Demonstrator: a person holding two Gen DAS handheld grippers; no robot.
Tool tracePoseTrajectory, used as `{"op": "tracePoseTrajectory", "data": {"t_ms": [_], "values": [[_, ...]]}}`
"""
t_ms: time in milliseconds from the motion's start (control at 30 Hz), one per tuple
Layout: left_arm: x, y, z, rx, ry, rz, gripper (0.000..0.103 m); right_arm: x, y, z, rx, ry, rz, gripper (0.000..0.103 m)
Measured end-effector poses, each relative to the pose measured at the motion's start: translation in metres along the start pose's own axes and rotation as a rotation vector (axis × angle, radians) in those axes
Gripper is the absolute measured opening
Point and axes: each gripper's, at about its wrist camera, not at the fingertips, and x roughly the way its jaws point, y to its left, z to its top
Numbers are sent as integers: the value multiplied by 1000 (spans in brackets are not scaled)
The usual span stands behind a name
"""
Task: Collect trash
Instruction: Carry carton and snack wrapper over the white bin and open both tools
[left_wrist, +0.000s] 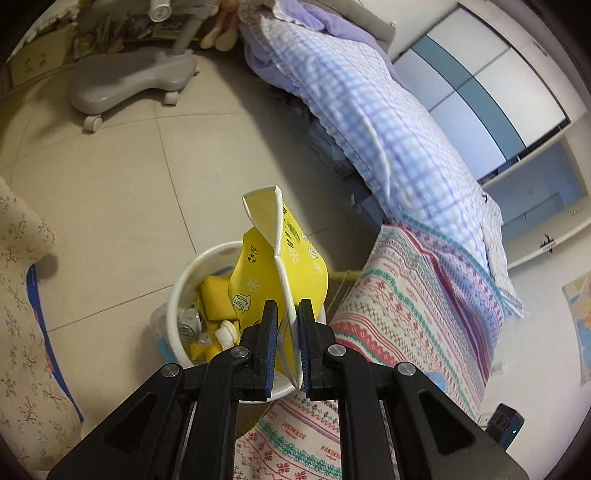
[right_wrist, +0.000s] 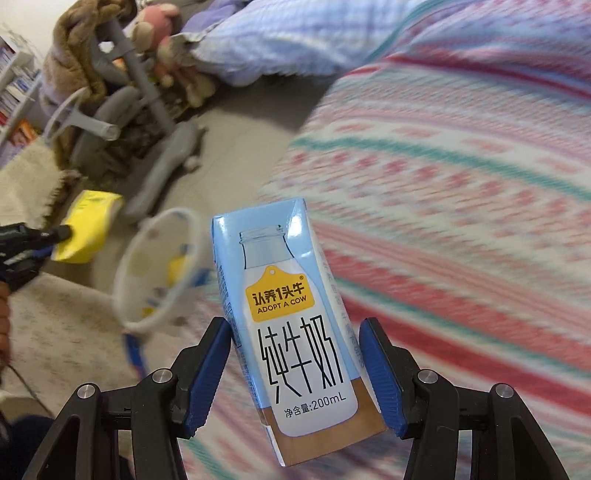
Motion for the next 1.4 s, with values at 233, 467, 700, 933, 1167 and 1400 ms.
{"op": "tracePoseTrajectory", "data": {"t_ms": [233,467,700,933,1167,1400], "values": [[1,13,6,-16,-2,-1,12,63,69,16,33,32,141,62],[-3,26,11,-55,-18,7,12,124,143,39,-98,98,109,63],[-9,45,17,-125,-55,29,12,161,153,47,60,101,119,64],[-2,39,15,-96,-28,13,12,178,148,33,37,133,49,65],[14,19,7,-29,35,-31,12,146,115,30,98,88,38,65],[34,11,7,-63,70,-75,20,108,90,25,159,21,61,65]]}}
